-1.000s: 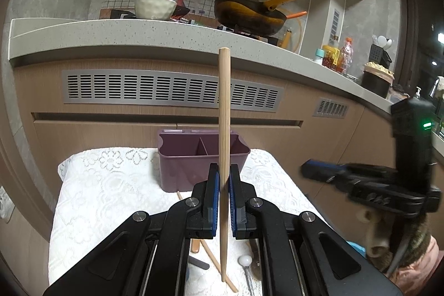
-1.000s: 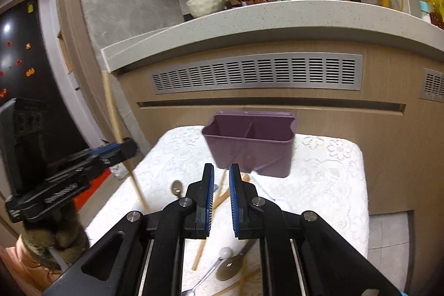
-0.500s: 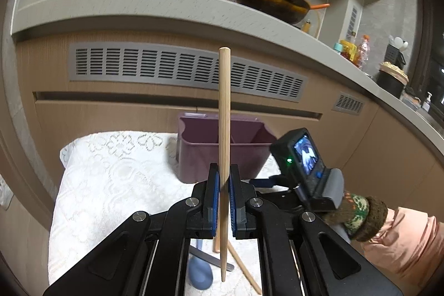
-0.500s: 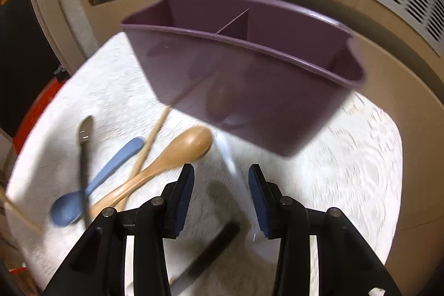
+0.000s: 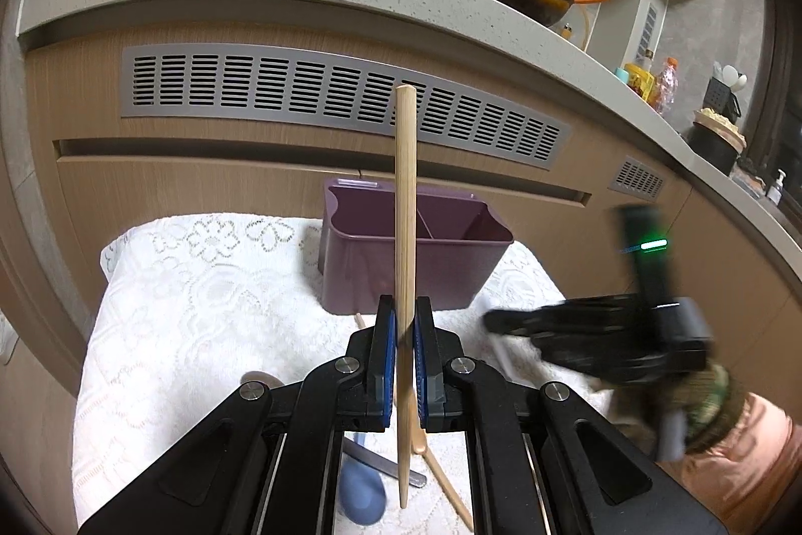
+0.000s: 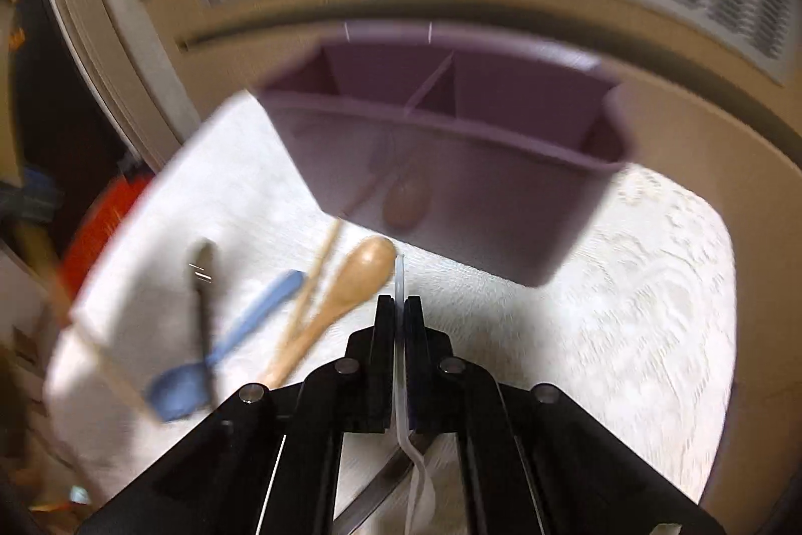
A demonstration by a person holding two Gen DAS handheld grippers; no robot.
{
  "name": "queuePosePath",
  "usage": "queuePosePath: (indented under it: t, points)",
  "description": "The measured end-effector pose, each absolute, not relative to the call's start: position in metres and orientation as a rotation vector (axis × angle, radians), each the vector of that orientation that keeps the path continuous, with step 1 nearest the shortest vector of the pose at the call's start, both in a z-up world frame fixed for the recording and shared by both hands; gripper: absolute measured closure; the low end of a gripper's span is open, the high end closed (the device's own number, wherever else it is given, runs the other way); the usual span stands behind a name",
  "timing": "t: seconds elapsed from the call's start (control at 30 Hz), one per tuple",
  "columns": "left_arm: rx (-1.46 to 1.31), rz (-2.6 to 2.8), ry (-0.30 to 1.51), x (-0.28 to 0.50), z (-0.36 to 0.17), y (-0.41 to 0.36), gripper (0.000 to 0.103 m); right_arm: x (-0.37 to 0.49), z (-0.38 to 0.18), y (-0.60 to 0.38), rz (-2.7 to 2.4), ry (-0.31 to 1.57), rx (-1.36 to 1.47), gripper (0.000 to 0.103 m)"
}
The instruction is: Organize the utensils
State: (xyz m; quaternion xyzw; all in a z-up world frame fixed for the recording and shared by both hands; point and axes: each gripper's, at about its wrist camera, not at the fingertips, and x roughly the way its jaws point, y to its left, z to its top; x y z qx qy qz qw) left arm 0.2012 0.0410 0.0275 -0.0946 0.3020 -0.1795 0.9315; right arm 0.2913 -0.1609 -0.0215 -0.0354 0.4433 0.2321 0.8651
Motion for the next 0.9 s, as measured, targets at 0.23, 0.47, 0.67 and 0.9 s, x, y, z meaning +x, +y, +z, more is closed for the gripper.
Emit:
queuePosePath:
  t: [0.23, 0.47, 0.67, 0.9]
  points:
    - [-0.181, -0.387, 0.566, 0.193, 0.05, 0.026, 0.096, 0.222, 0.05, -0.194, 0.506, 0.725, 0.014, 0.1]
    - [-0.073, -0.395, 0.387, 0.203, 0.121, 0.009, 0.096, 0.198, 0.139, -0.205, 0.489, 0.488, 0.016, 0.1]
    - [-0.045, -0.382, 0.184, 0.241, 0.195, 0.01, 0.096, 0.22, 0.211, -0.198, 0.411, 0.311, -0.041, 0.1]
    - [-0.09, -0.407, 0.185, 0.307, 0.188, 0.009, 0.096, 0.278, 0.216, -0.2, 0.354, 0.315, -0.038, 0.1]
